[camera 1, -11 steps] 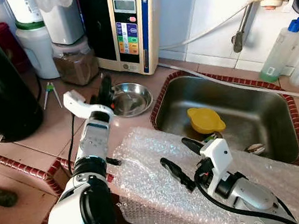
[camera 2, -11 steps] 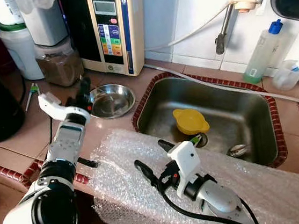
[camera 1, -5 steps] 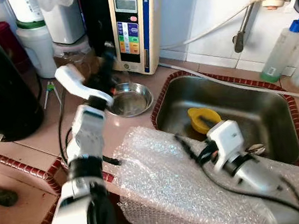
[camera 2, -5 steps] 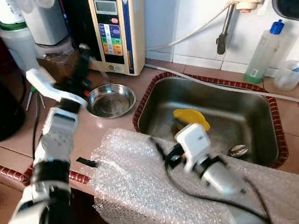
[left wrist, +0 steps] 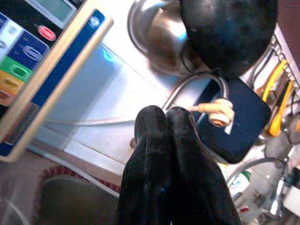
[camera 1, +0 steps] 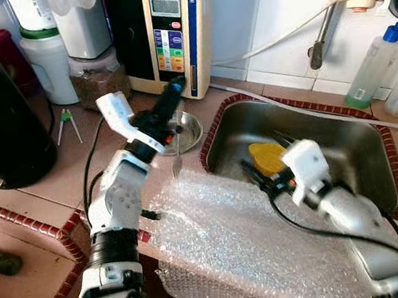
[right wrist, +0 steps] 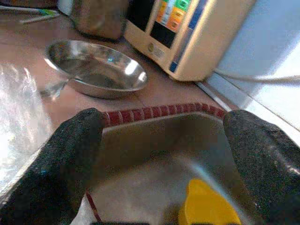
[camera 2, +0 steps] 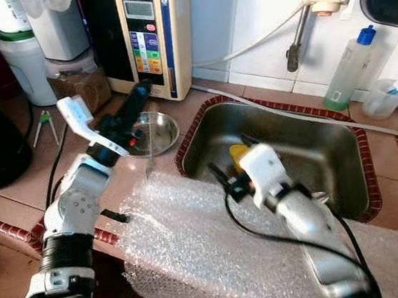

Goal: Kitchen organization

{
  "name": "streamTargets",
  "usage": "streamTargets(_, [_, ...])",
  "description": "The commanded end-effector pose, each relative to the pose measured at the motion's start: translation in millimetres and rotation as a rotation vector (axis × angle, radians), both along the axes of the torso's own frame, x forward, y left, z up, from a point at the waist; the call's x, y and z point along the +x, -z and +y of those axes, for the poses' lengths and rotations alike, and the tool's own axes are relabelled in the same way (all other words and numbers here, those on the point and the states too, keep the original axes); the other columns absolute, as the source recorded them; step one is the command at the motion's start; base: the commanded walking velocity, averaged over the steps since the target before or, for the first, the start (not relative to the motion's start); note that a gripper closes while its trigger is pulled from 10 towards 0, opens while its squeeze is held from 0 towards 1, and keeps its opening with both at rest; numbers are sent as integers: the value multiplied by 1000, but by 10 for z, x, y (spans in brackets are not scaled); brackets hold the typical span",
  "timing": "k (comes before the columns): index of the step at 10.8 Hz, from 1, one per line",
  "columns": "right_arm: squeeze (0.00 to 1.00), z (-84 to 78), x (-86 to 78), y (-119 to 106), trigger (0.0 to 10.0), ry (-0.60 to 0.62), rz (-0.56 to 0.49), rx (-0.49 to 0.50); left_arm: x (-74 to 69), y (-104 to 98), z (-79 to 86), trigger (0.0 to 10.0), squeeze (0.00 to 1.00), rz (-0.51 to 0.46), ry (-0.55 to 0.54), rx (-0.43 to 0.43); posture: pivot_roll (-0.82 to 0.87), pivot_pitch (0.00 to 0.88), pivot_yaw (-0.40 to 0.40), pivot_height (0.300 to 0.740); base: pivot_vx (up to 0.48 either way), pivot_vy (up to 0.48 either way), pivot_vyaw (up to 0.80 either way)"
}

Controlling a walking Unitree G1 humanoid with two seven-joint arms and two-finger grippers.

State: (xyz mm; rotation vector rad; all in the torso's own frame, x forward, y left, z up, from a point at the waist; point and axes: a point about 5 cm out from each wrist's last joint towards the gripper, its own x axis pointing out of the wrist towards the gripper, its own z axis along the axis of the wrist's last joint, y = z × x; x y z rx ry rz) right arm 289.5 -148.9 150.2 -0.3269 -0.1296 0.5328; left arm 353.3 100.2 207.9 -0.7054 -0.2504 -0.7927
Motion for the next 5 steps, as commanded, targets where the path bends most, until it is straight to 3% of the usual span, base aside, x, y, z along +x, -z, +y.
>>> streamTargets(1, [0,48,39,3,10000,-50,5,-23,-32,-43,-56,0,0,-10,25,6,10,0,-30,740,0,0,0])
streamTargets(3, [0,143,109,-40,10000,-89,-8,-32,-58,-17,-103,0,0,-2,33,17,17,0,-36,740,0,0,0])
streamTargets(5, [0,247,6,25,10000,-124,23,14,-55,15,-76,0,0,10,-17,41,17,0,-35,740,0,0,0])
